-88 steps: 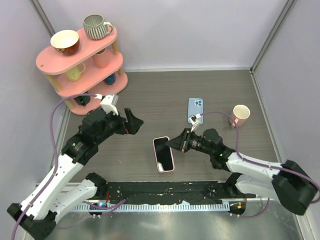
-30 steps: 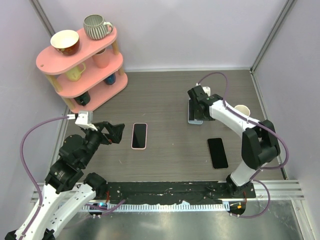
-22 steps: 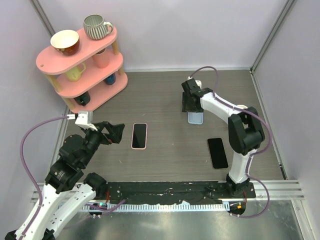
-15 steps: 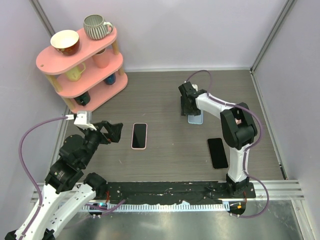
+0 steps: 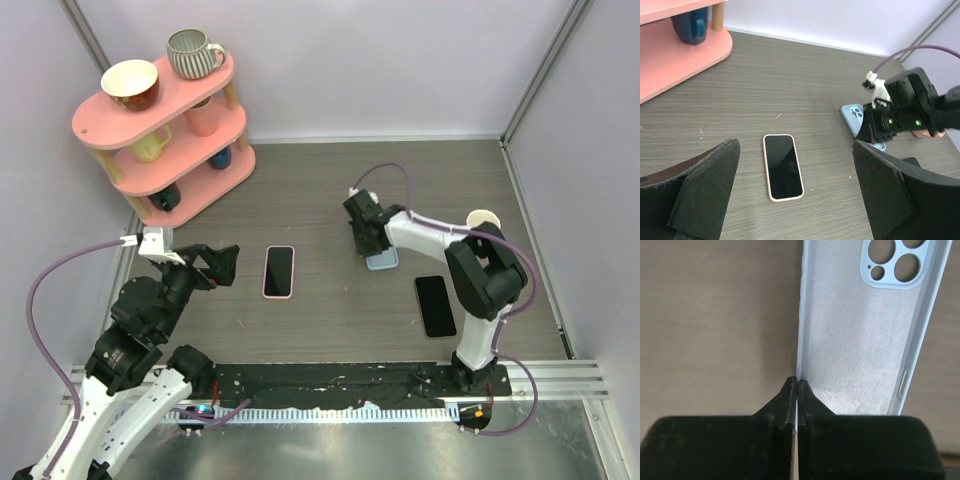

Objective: Put the phone into the phone case

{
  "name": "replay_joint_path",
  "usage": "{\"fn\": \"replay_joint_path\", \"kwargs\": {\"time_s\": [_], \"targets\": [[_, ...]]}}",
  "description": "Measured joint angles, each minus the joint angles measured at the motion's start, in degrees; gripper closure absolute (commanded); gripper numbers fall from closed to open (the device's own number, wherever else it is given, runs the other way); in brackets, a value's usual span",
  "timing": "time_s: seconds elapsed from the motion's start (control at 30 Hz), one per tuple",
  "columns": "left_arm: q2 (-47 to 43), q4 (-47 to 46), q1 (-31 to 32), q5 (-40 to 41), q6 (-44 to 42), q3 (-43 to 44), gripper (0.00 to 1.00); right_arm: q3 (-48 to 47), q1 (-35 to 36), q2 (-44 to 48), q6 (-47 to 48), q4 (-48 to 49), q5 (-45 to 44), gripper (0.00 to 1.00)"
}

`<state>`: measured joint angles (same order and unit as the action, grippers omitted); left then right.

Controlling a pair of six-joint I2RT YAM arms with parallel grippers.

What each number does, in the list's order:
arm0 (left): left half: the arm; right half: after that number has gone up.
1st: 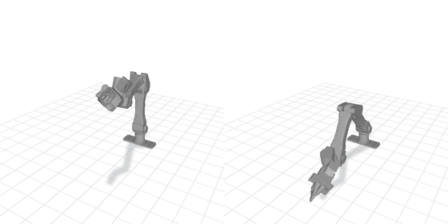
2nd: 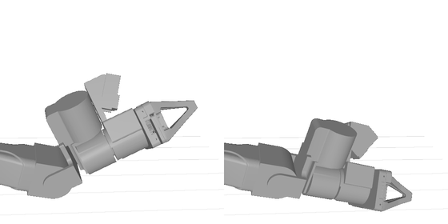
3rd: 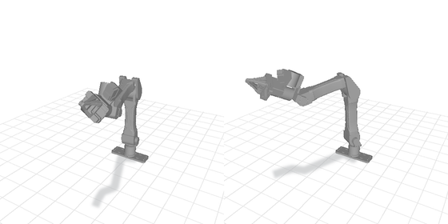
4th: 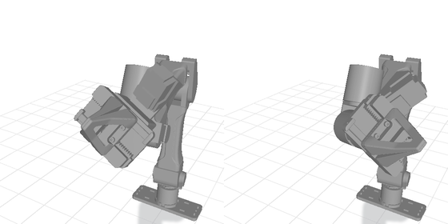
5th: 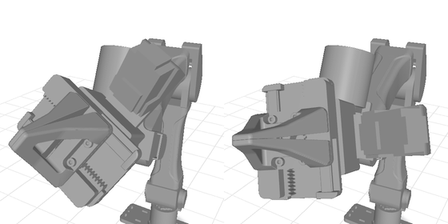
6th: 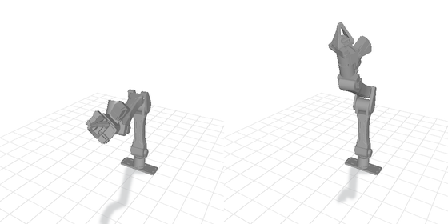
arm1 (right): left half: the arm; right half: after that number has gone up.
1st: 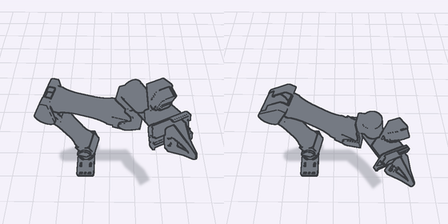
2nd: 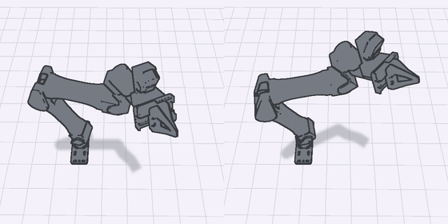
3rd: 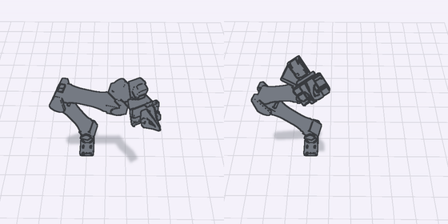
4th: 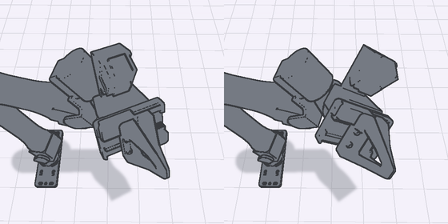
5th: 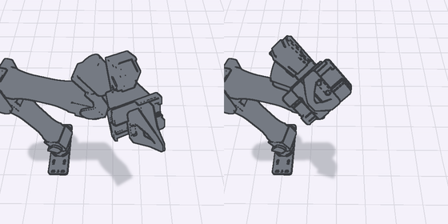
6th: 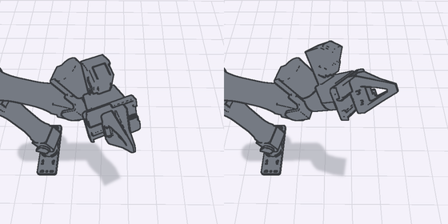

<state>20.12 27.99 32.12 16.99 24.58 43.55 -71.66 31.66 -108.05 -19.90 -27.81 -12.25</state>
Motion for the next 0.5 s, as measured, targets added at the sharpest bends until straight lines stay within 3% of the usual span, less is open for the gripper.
{"fn": "replay_joint_path", "kwargs": {"time_s": [0.23, 0.5], "targets": [[0.15, -0.02, 0.0, -0.07, 0.0, 0.0, 0.0, 10.86, 14.62, 12.46, -6.14, -1.27, -0.2, 0.95], [0.26, -0.04, 0.0, -0.09, 0.0, 0.0, 0.0, 13.33, 16.76, 16.92, -11.43, -2.73, -2.78, 0.88]]}}
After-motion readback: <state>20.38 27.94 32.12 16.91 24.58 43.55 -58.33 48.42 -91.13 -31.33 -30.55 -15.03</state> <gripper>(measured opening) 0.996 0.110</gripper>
